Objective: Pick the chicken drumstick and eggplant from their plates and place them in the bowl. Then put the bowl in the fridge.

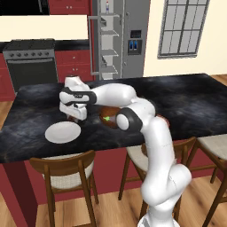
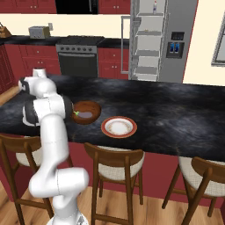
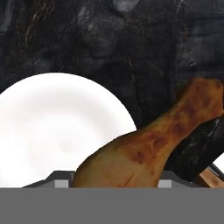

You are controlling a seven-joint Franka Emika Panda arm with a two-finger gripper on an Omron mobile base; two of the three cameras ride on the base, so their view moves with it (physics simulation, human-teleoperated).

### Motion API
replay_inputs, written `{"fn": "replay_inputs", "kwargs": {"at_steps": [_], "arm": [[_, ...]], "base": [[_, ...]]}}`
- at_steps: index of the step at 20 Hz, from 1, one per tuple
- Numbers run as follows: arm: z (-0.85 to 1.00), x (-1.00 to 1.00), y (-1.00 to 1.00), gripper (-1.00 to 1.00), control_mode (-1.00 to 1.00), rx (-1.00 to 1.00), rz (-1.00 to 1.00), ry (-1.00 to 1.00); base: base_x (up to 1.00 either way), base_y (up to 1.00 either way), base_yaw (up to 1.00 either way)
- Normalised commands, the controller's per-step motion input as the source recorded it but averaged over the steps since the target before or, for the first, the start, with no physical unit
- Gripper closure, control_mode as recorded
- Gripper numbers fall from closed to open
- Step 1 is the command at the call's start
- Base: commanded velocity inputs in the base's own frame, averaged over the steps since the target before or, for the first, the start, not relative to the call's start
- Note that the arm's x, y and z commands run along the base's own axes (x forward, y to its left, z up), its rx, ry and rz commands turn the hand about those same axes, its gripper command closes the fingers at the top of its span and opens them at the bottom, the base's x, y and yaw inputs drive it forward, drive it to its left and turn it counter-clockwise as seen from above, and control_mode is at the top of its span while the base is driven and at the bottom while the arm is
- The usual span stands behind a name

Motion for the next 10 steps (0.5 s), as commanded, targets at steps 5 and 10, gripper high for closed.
{"fn": "replay_inputs", "kwargs": {"at_steps": [5,10], "arm": [[0.08,-0.09,-0.79,1.0,-1.0,0.01,-0.01,0.0],[0.05,-0.13,-0.84,1.0,-1.0,0.02,-0.03,-0.03]], "base": [[0.0,0.0,0.0],[0.0,0.0,0.0]]}}
